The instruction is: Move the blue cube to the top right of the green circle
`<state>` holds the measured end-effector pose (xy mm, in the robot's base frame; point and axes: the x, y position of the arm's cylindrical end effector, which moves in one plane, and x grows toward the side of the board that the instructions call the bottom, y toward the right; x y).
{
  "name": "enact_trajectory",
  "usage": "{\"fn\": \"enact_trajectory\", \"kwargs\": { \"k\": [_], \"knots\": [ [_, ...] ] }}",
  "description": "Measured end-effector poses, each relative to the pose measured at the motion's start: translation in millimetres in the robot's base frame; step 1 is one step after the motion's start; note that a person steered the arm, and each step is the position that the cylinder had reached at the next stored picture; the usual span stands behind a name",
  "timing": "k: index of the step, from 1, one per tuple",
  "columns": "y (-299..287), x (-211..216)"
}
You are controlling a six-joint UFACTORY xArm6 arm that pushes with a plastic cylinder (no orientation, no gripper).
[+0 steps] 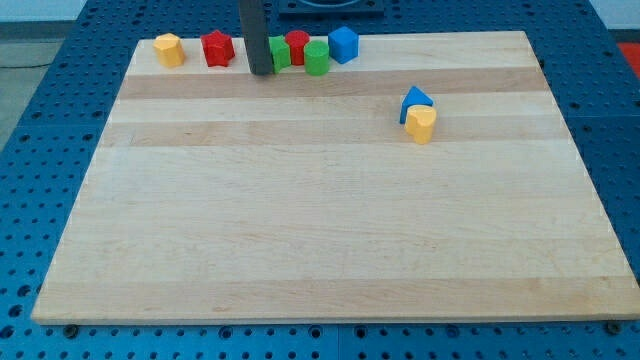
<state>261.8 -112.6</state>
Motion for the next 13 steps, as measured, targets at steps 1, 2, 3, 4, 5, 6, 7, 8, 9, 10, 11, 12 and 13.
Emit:
{"fn": "enact_trajectory", "kwargs": {
  "k": [1,2,3,4,5,6,7,8,9,10,11,12,13],
  "knots": [
    [-26,9],
    [-29,57],
    [77,77],
    [196,70],
    [288,37],
    [294,-28],
    [281,-70],
    [245,-70],
    [186,-70],
    [142,-70],
    [115,-68],
    [91,-70],
    [74,-68]
  ]
}}
